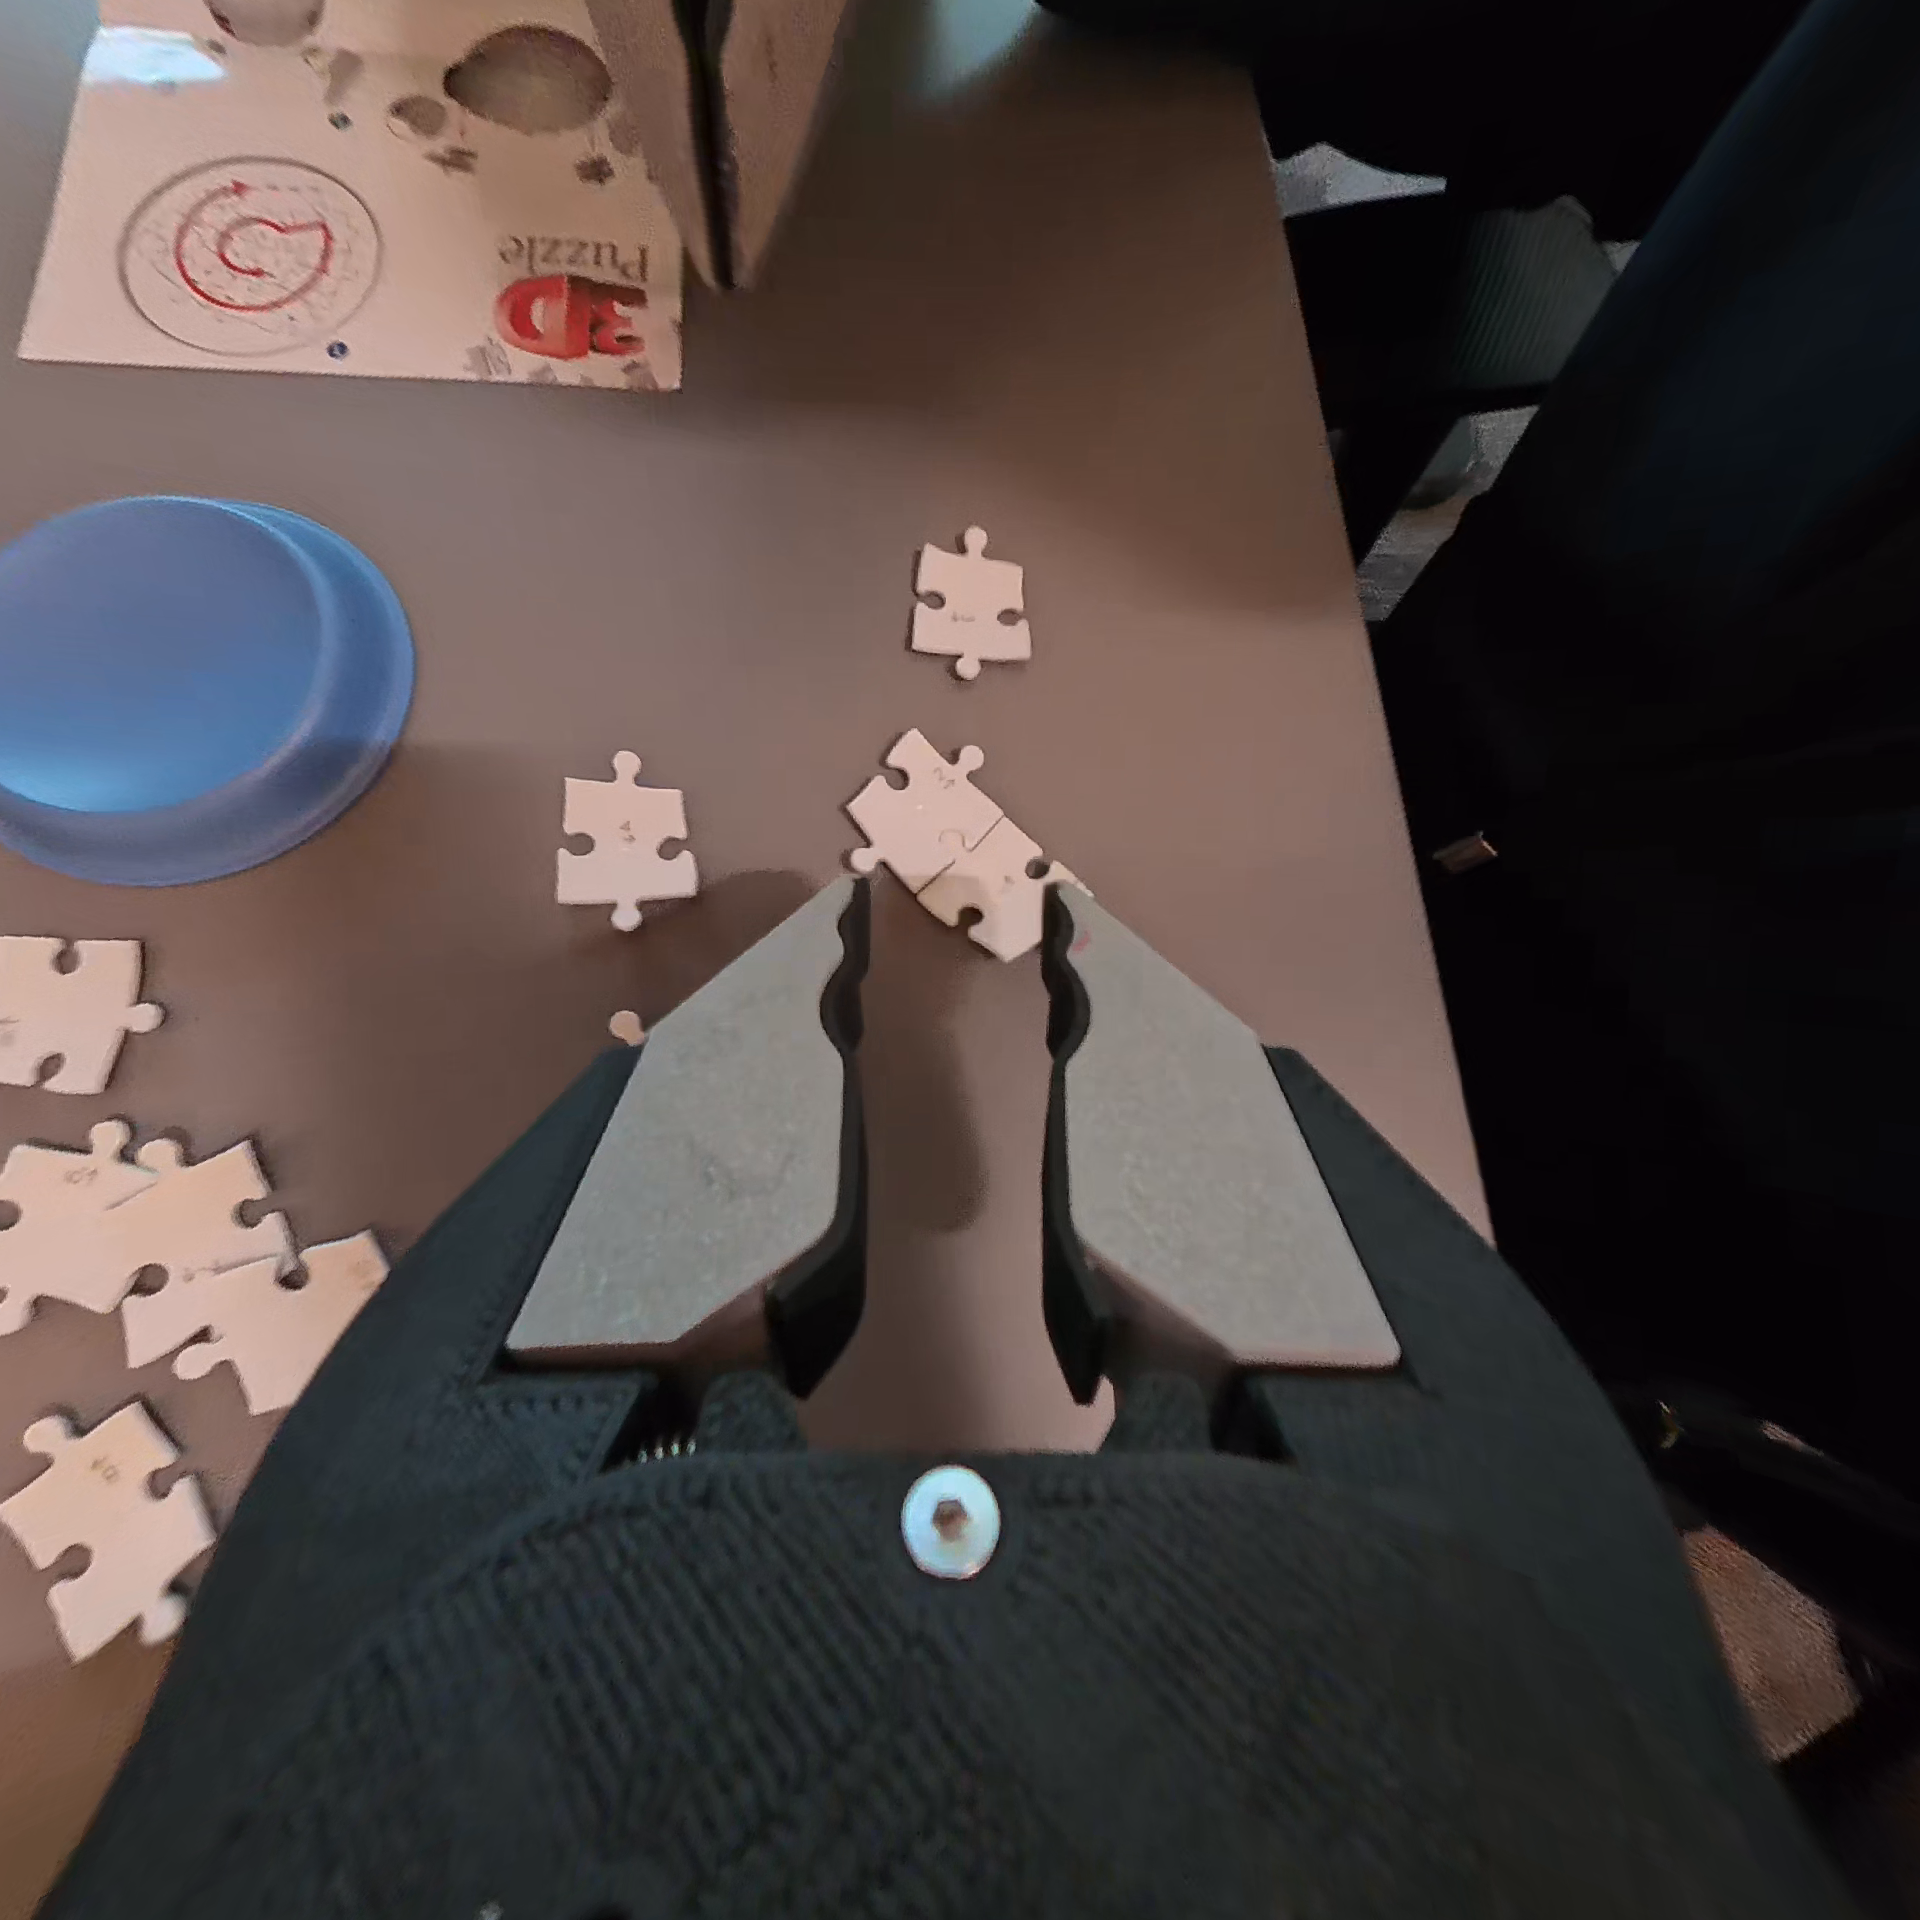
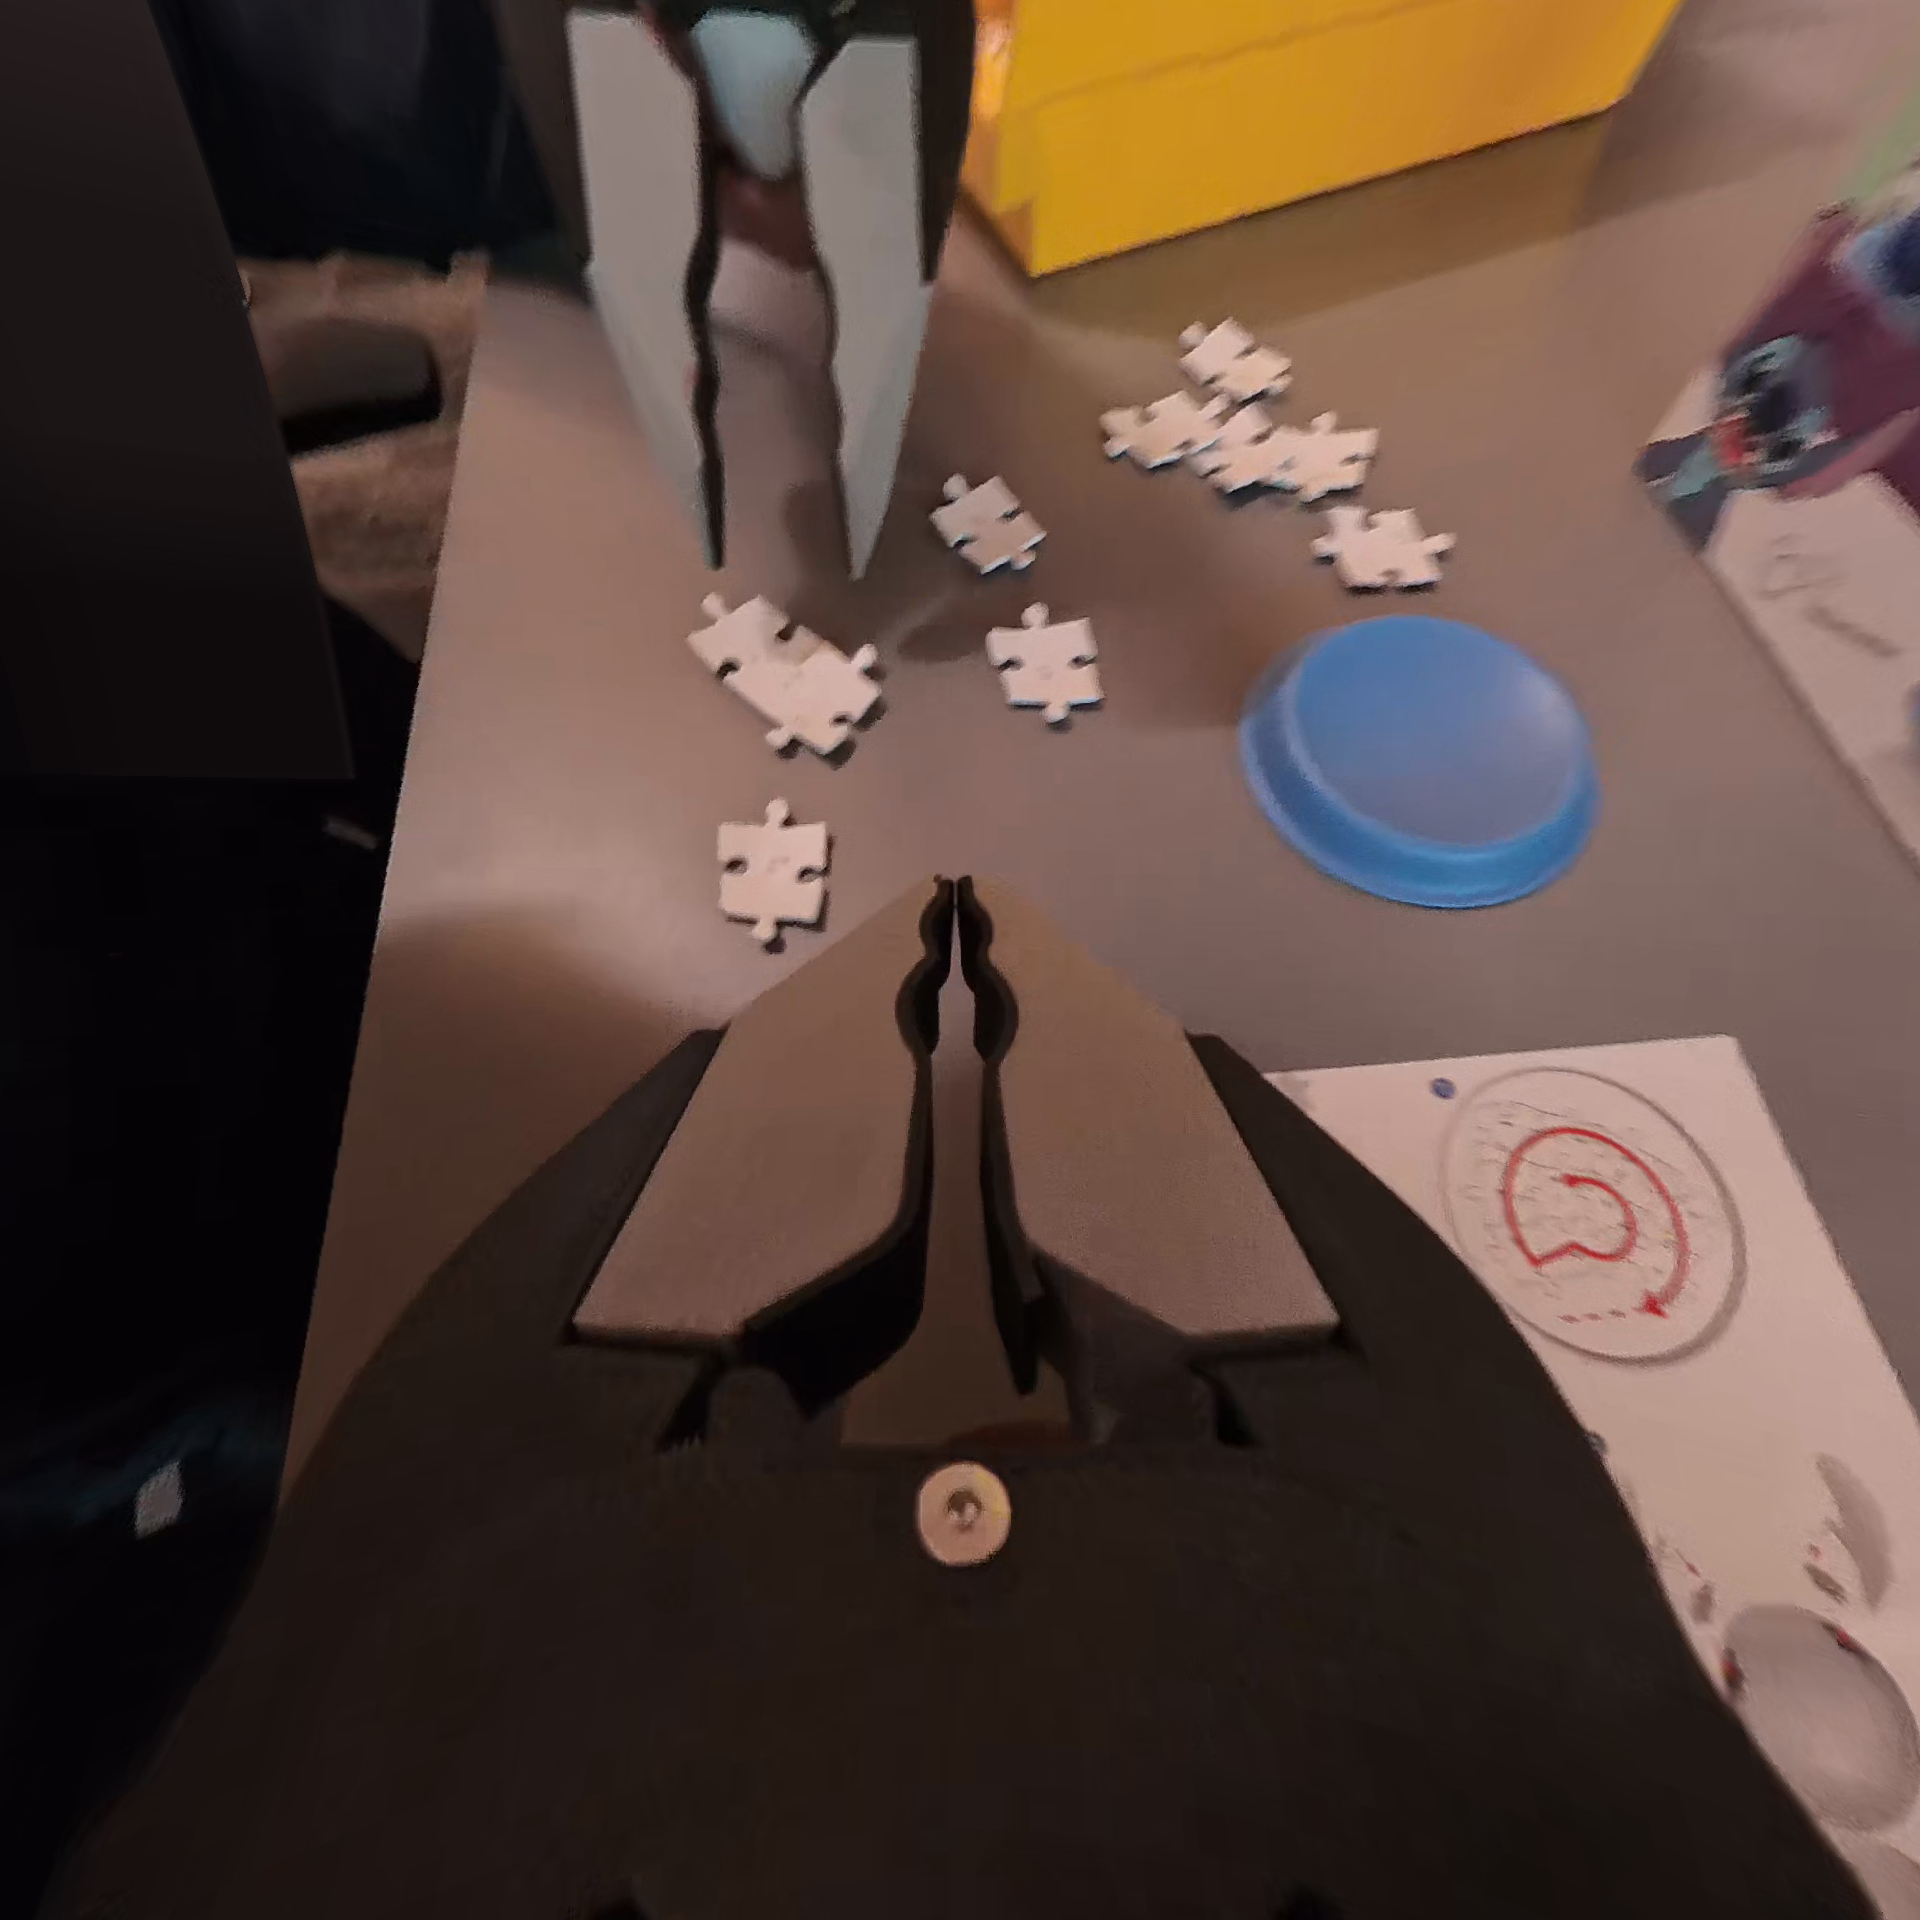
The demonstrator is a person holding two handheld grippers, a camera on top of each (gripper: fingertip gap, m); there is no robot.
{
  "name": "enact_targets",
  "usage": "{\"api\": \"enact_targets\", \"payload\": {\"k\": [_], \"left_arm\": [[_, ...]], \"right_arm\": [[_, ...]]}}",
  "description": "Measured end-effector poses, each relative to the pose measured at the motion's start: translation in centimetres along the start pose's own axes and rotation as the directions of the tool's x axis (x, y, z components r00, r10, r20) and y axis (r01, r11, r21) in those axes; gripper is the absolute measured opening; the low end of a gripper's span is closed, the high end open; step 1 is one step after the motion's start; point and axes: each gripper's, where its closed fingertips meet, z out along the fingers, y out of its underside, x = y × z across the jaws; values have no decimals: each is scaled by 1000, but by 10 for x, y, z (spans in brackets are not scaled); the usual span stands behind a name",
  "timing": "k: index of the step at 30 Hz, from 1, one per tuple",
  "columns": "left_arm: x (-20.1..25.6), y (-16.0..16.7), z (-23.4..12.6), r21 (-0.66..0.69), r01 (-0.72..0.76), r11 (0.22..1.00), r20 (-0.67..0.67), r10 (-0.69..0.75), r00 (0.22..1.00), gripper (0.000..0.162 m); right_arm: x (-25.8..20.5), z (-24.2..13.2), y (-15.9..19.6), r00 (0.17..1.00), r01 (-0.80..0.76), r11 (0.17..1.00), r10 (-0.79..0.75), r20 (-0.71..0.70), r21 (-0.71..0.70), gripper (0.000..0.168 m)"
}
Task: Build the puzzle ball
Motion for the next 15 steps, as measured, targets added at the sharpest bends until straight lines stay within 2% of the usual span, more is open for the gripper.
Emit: {"api": "enact_targets", "payload": {"k": [5,15], "left_arm": [[4,8,9,7,-3,1000,-17,3,1000,30],[5,7,10,16,-33,999,36,33,999,29]], "right_arm": [[-22,17,20,994,53,992,-42,100,-117,0],[-37,31,35,984,88,975,-53,171,-203,2]]}}
